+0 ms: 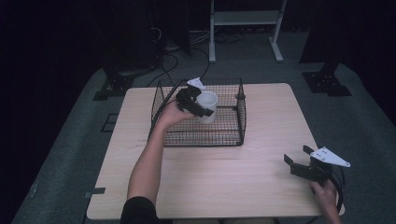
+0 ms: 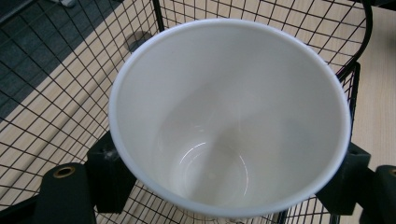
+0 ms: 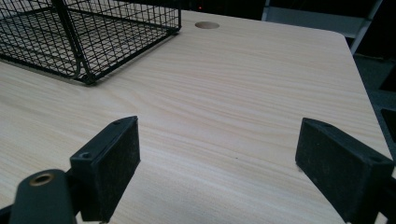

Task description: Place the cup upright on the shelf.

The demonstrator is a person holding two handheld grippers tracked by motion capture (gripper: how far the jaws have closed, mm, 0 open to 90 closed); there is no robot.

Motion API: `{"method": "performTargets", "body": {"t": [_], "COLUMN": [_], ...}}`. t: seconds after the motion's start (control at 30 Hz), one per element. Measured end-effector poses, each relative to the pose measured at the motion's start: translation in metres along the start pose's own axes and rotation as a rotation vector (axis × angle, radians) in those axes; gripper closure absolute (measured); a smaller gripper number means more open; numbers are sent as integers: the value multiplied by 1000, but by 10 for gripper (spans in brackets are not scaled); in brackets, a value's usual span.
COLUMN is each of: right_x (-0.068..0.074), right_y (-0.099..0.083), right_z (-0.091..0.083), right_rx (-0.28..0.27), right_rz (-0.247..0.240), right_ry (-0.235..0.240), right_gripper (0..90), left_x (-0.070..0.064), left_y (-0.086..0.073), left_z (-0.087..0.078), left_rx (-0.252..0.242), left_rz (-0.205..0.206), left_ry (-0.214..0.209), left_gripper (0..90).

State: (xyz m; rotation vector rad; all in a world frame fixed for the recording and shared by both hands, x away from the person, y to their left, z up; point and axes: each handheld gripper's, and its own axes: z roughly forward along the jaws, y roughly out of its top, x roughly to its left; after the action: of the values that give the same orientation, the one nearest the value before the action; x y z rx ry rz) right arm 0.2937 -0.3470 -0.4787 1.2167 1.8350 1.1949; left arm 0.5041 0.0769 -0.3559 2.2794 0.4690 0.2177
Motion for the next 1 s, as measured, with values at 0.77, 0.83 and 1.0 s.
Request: {"method": "performTargets", "body": {"t": [0.77, 0.83, 1.0], "right_x": [0, 0, 0], "right_y": [0, 0, 0], "right_z": [0, 0, 0], "right_rx": [-4, -6, -6], "right_rz": [-1, 1, 1], "right_ry": [1, 1, 1], "right_gripper": [131, 131, 131], "left_x": [9, 9, 10], "left_y": [-9, -10, -12], "left_z": [33, 35, 40], "left_rx": [91, 88, 107], "left_rz": [-24, -24, -23], "left_ry": [-12, -13, -12], "left_gripper": [211, 210, 211]}}
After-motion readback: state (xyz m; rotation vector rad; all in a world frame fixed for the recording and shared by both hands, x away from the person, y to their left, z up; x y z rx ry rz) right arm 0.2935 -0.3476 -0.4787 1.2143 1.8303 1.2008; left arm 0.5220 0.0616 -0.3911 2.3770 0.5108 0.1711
